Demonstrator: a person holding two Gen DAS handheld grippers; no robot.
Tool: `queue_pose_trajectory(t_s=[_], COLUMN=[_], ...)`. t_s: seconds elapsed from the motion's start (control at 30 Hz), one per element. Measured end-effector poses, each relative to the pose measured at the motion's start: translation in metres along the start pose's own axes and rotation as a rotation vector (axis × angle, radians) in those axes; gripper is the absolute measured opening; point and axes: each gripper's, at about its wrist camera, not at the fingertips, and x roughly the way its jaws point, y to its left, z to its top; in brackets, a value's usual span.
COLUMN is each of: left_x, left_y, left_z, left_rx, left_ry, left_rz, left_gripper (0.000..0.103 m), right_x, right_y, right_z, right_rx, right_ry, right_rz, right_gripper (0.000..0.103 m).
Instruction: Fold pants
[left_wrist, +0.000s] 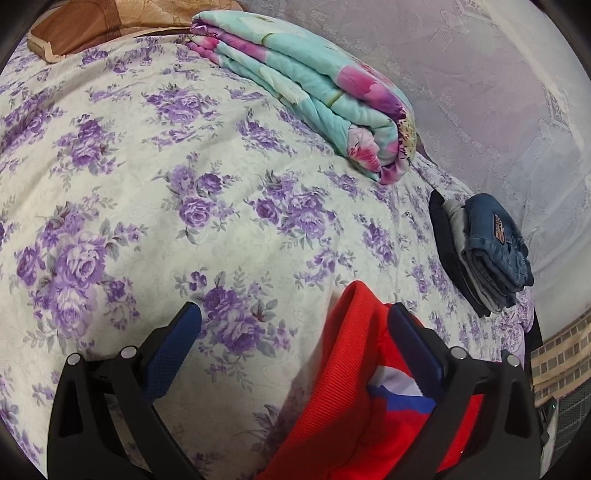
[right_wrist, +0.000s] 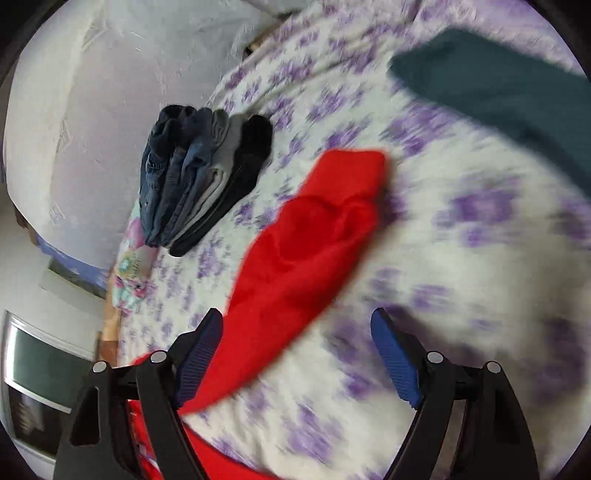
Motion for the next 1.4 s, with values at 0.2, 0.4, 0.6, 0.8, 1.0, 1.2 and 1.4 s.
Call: queue_pose_trajectory(t_s=[0.2,0.4,0.6,0.8,1.0,1.2,1.4], left_x=[-0.006,-0.005,0.001,0.0,0.0,0.003,0.004], left_y=[0.021,0.019,0.006,0.014,0.013,0.007,0.008], left_z=[0.001,0.002,0.001,0.001,0.001,0.001,0.002], left_rx=[-0.094,-0.095,-0.041,-0.073,-0.073,-0.051,-0.058], left_ry=[-0.032,-0.027,-0.012,-0.02,-0.019,-0.01,-0.011], left_rz=[-0.116,-0.116,-0.033,-0.07,-0.069,-0.042,-0.054], left_gripper=[0.098,0.098,0.098,0.098,0.098,0.098,0.098], right_x=[0.081,0.059,0.05,0.119,0.16,0.174,0.168], right_y=[0.155,0.149,0.046,0.068,0.09,0.09,0.089], right_z=[0.052,0.057,0.059,0.054,0.062,0.073,0.077], right_rx=[-0.386,-0.39,-0.179,-0.088,-0.152,-0.16,-0.194], right_ry=[-0.053,-0.106,-0.11,-0.053,-0.121,-0.117,-0.124], right_rz=[0.164,0.126,-0.001,0.212,0.17,0.268,0.333], right_gripper=[0.081,0.082,0.063,0.061,0.06,0.044,0.018])
